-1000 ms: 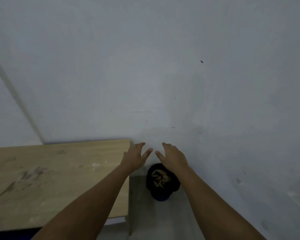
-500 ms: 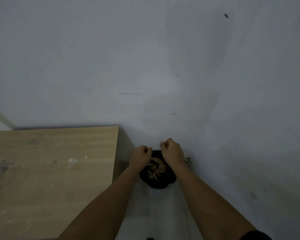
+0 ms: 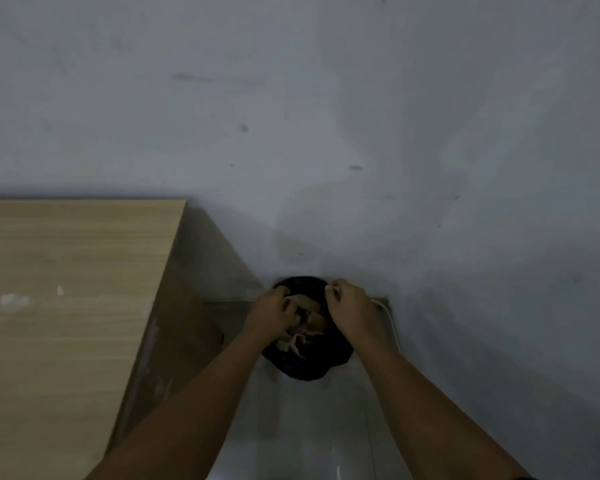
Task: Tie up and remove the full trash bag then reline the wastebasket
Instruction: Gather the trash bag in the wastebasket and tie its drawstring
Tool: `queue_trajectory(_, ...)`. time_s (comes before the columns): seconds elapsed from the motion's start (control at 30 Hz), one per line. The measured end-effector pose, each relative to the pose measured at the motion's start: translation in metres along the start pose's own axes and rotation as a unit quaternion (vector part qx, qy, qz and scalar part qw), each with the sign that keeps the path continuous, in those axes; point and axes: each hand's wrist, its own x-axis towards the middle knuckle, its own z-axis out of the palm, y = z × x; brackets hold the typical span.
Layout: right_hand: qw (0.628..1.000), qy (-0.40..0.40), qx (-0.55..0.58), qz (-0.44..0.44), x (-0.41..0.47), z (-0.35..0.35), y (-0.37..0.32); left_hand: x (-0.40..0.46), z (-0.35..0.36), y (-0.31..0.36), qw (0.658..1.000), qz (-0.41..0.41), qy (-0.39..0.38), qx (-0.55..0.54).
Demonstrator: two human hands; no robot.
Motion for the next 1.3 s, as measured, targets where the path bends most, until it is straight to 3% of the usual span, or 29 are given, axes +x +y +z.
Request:
queue_trajectory(0.23, 0.997, 0.028, 0.050, -0.055, 0.049, 0.112, 0.101, 0.047, 0.099, -0.086, 0.997, -0.026, -0.006, 0.074)
queue_trajectory(0.37, 0.993, 0.051, 0.000, -0.108, 0.075, 0.158, 0.143, 0.076, 0.144, -0.126, 0.995, -0.024, 0.008, 0.092)
queue_trajectory(0.7, 0.974, 0.117, -0.040, -0.192, 0.117, 0.204, 0.211, 0.105, 0.211, -0.191, 0.991, -0.008, 0.109, 0.082)
queue_trajectory(0.87, 0.988, 0.022, -0.081, -0.132, 0.113, 0.207, 0.232, 0.083, 0.221, -0.209, 0.992, -0.063, 0.105, -0.002)
queue_trajectory(1.0, 0.987, 0.038, -0.058, -0.148, 0.112, 0.217, 0.252, 0.078, 0.237, -0.224, 0.997, -0.039, 0.061, -0.001)
queue_trajectory(1.1, 0.992, 0.072, 0.024, -0.105, 0.110, 0.219, 0.258, 0.081, 0.248, -0.228, 0.990, -0.024, 0.138, -0.034)
queue_trajectory(1.17, 0.994, 0.054, 0.082, -0.044, 0.107, 0.220, 0.265, 0.080, 0.255, -0.227, 0.977, -0.035, 0.199, -0.071)
queue_trajectory(1.23, 0.983, -0.020, 0.179, 0.027, 0.105, 0.217, 0.266, 0.079, 0.262, -0.223, 0.955, -0.053, 0.248, -0.155)
queue_trajectory(1.3, 0.942, -0.107, 0.293, 0.121, 0.100, 0.214, 0.268, 0.080, 0.265, -0.216, 0.918, -0.089, 0.284, -0.261)
